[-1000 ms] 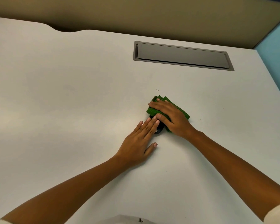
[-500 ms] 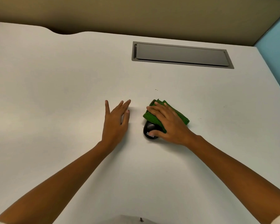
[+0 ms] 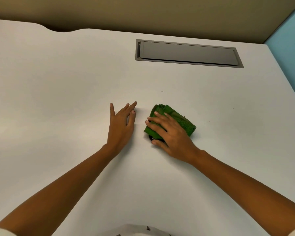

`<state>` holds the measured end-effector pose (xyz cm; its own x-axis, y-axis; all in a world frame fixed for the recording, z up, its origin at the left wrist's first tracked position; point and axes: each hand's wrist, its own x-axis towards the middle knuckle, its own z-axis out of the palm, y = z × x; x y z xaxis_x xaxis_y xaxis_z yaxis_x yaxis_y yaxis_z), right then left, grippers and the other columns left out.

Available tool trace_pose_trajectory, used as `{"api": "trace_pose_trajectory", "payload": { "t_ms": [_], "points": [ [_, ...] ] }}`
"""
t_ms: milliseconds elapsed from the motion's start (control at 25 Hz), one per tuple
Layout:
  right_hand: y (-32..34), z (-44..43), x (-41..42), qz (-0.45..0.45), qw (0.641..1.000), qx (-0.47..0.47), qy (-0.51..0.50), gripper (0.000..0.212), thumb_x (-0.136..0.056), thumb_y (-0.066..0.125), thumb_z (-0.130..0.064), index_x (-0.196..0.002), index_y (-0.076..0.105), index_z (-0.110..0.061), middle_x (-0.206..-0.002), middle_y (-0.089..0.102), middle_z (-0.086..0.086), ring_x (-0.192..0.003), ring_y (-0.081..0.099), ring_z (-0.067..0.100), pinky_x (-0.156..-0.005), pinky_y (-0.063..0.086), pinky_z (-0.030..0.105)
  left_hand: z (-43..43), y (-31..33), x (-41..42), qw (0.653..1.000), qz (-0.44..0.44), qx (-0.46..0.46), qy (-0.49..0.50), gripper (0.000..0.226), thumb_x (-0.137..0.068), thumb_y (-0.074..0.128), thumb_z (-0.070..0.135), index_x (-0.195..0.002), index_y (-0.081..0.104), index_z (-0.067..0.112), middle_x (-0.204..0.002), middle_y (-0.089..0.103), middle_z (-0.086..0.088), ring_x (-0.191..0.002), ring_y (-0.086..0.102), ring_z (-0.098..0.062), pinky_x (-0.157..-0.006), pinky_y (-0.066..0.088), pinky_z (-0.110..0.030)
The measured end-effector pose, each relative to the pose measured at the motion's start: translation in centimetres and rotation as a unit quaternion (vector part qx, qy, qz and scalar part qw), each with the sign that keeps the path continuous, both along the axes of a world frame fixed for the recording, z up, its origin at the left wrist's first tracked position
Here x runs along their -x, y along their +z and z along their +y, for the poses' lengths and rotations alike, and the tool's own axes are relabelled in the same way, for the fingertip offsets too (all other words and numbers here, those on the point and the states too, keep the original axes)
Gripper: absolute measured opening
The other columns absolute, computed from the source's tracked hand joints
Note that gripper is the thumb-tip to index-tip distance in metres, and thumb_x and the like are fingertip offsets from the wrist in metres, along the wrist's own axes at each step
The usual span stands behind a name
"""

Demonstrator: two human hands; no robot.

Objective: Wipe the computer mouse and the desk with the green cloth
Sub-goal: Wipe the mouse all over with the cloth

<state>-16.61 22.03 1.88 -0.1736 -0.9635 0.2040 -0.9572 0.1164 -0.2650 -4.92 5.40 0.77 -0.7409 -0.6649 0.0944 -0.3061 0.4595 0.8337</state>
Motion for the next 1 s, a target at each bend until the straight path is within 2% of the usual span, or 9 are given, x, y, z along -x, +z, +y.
{"api": "trace_pose_trajectory", "payload": {
  "t_ms": [80,160,280,440,560,760,880,1000],
  "points": [
    [-0.3,0.2,-0.8,0.01,0.999,0.039,0.009,0.041,-0.095,0.053,-0.028,-0.134,0.051,-0.014,-0.141,0.05,0.005,-0.14,0.034,0.023,-0.119,0.023,0.042,0.1,0.2,0.3,1.0,-0.006,-0.007,0.003,0.038,-0.105,0.034,0.023,-0.14,0.05,0.022,-0.139,0.057,-0.003,-0.135,0.037,0.003,-0.119,-0.014,-0.027],
    [-0.7,0.4,-1.3,0.017,0.997,0.067,0.02,0.034,-0.096,0.05,-0.018,-0.13,0.056,-0.015,-0.138,0.054,0.003,-0.138,0.038,0.022,-0.118,0.025,0.041,0.3,0.5,0.6,1.0,-0.006,-0.011,0.0,0.038,-0.105,0.033,0.024,-0.139,0.051,0.022,-0.138,0.058,-0.001,-0.135,0.044,-0.008,-0.121,-0.012,-0.034],
    [-1.1,0.5,-1.5,-0.003,0.995,0.091,0.039,0.032,-0.097,0.047,-0.007,-0.124,0.061,-0.016,-0.135,0.057,0.002,-0.136,0.041,0.023,-0.116,0.028,0.041,0.7,1.2,1.0,1.0,0.009,-0.009,-0.003,0.04,-0.103,0.031,0.029,-0.135,0.054,0.024,-0.139,0.057,0.004,-0.136,0.044,-0.009,-0.122,-0.007,-0.041],
    [-1.0,0.8,-1.6,0.006,0.993,0.081,0.088,0.034,-0.099,0.042,-0.005,-0.122,0.063,-0.016,-0.135,0.057,0.002,-0.136,0.041,0.023,-0.117,0.027,0.04,0.9,2.0,1.5,0.999,0.016,0.014,-0.032,0.043,-0.101,0.028,0.034,-0.136,0.052,0.027,-0.149,0.044,0.009,-0.146,0.024,-0.006,-0.122,-0.003,-0.044],
    [-0.9,1.6,-1.5,-0.014,0.99,0.052,0.128,0.037,-0.097,0.039,0.0,-0.121,0.063,-0.015,-0.135,0.057,0.003,-0.135,0.042,0.022,-0.118,0.024,0.039,1.0,2.2,1.8,0.997,0.009,0.004,-0.071,0.045,-0.102,0.026,0.035,-0.139,0.05,0.028,-0.153,0.039,0.009,-0.148,0.017,-0.006,-0.122,-0.004,-0.045],
    [-1.1,3.4,-3.5,-0.139,0.982,-0.016,0.123,0.043,-0.087,0.049,0.01,-0.119,0.065,-0.013,-0.131,0.06,0.004,-0.133,0.045,0.017,-0.117,0.025,0.031,1.4,2.2,1.9,0.994,-0.014,-0.012,-0.106,0.041,-0.106,0.026,0.029,-0.141,0.048,0.026,-0.155,0.036,0.007,-0.149,0.015,-0.007,-0.122,-0.006,-0.043],
    [0.0,3.1,-3.5,-0.232,0.971,-0.019,0.06,0.042,-0.083,0.052,0.013,-0.114,0.068,-0.011,-0.124,0.065,0.004,-0.128,0.05,0.015,-0.115,0.031,0.03,1.5,2.2,1.5,0.993,-0.027,-0.016,-0.111,0.04,-0.106,0.027,0.028,-0.141,0.047,0.025,-0.155,0.035,0.006,-0.149,0.015,-0.008,-0.122,-0.007,-0.041],
    [1.7,3.1,-3.7,-0.347,0.935,0.044,-0.057,0.051,-0.078,0.052,0.019,-0.112,0.069,-0.015,-0.118,0.068,-0.002,-0.117,0.058,0.006,-0.106,0.042,0.023,1.1,2.0,1.1,0.992,-0.039,0.009,-0.124,0.039,-0.105,0.037,0.023,-0.142,0.046,0.026,-0.156,0.034,0.005,-0.149,0.017,-0.01,-0.122,-0.006,-0.042]
  ]
}}
